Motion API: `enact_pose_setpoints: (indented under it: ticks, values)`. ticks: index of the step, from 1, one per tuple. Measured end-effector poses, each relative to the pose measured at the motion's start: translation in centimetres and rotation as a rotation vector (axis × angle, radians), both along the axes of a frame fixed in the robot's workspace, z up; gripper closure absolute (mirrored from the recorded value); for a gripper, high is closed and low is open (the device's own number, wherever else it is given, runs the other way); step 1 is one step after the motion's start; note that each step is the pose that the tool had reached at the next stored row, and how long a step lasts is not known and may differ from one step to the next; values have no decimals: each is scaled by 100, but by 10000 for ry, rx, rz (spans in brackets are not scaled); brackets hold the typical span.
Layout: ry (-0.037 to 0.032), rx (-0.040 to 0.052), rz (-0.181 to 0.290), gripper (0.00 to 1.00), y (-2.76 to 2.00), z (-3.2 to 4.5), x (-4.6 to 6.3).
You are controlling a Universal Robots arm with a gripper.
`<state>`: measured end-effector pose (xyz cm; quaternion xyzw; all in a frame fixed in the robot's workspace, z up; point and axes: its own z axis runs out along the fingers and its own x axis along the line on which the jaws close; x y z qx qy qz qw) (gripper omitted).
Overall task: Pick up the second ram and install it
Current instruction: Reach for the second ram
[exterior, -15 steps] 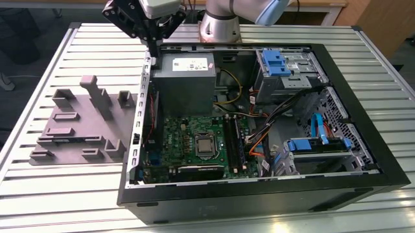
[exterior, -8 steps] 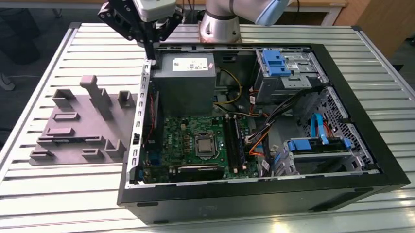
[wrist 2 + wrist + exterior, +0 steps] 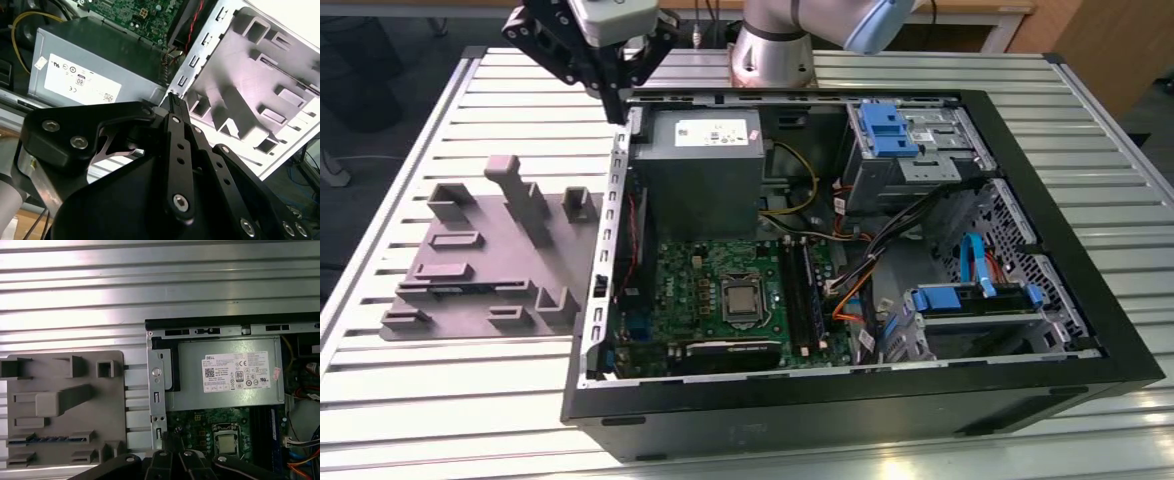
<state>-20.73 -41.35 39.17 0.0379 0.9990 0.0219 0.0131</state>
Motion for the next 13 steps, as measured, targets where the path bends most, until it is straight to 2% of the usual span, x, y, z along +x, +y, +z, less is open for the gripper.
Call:
enact_pose_setpoints:
  ticks: [13]
  values:
    - [1, -1, 0, 89, -6, -4, -206]
